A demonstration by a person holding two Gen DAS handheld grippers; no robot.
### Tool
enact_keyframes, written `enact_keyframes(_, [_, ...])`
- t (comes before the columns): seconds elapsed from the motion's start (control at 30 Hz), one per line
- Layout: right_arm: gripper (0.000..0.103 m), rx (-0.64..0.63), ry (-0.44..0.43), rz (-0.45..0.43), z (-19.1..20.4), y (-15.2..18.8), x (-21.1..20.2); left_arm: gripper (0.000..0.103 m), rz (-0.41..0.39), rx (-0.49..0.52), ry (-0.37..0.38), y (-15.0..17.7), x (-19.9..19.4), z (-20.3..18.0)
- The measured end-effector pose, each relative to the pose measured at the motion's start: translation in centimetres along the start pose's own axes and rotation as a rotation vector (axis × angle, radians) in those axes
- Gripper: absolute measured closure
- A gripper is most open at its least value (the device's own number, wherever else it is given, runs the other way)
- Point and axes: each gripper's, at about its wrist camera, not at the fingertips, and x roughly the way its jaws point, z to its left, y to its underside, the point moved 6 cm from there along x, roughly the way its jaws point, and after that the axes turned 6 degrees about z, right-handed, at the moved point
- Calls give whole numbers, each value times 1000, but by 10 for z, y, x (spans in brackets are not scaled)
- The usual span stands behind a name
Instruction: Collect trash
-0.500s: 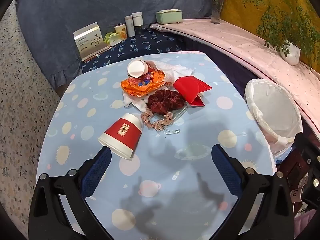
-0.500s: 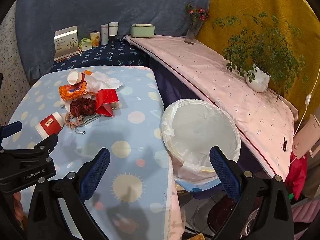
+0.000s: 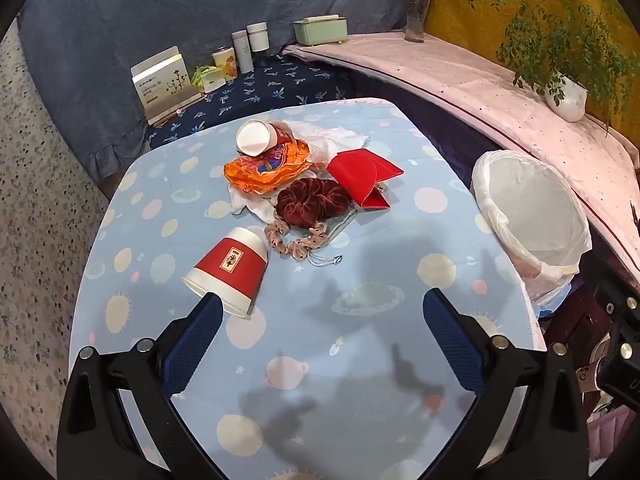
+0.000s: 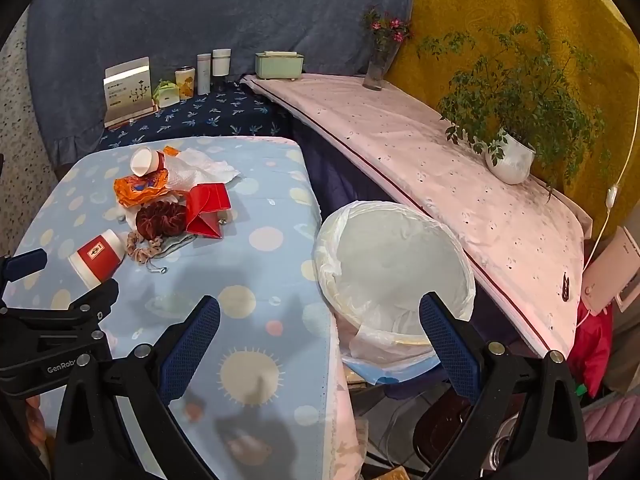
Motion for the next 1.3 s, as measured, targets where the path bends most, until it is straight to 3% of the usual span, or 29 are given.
enact_keyframes(1.3, [8, -7, 17, -14, 0, -4, -10, 7, -6, 7, 6, 0, -3, 1])
